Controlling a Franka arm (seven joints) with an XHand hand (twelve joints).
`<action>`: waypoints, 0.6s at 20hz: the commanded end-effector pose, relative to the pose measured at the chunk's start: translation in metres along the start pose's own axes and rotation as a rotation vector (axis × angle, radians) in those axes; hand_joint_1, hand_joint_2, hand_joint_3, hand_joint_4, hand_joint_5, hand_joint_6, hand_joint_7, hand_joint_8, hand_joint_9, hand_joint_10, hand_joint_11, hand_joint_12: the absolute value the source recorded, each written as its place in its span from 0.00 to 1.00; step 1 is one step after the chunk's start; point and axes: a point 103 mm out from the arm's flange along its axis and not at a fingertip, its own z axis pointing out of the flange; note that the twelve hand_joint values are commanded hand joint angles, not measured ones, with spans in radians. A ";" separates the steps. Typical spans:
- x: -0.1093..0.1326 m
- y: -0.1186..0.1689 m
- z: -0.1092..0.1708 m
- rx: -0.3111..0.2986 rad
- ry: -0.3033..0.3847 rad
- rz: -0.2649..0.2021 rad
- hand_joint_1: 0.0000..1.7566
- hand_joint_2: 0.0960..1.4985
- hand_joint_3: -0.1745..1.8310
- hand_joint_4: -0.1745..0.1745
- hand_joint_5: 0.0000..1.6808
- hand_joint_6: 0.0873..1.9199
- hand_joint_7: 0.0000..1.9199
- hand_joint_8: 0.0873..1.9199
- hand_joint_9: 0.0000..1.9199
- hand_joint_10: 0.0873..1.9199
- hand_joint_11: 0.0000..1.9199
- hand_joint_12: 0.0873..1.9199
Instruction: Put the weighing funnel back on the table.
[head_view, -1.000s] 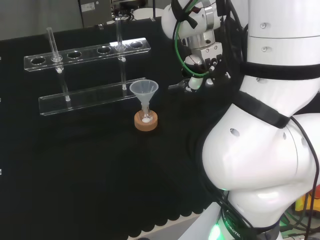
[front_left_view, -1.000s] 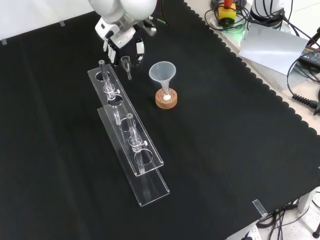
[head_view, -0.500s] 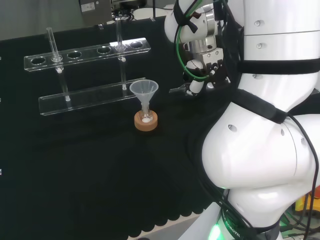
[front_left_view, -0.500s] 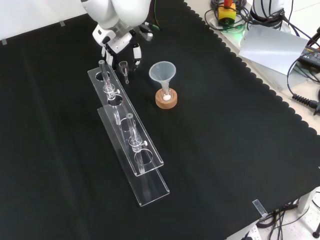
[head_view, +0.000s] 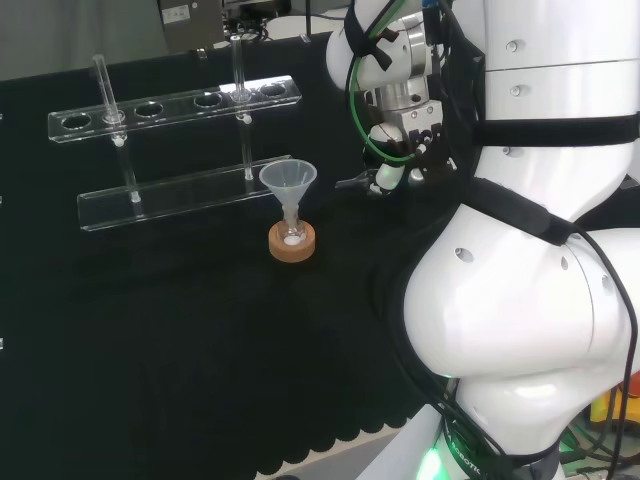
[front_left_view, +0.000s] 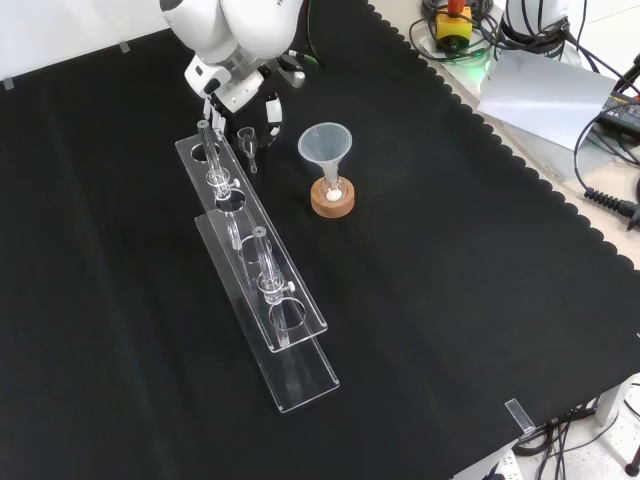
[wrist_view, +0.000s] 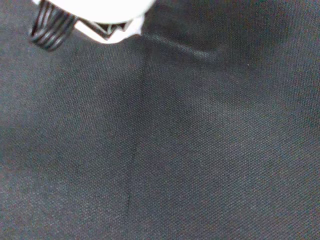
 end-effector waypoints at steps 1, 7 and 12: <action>0.001 0.002 0.007 -0.018 -0.005 -0.003 0.63 0.40 0.49 0.63 0.66 0.52 0.43 0.34 0.54 0.21 0.38 0.58; 0.006 0.003 0.009 -0.023 -0.017 -0.006 0.63 0.41 0.49 0.62 0.66 0.52 0.43 0.34 0.54 0.21 0.38 0.58; 0.006 0.006 0.010 -0.012 -0.019 -0.014 0.64 0.41 0.49 0.61 0.66 0.52 0.43 0.34 0.54 0.21 0.38 0.58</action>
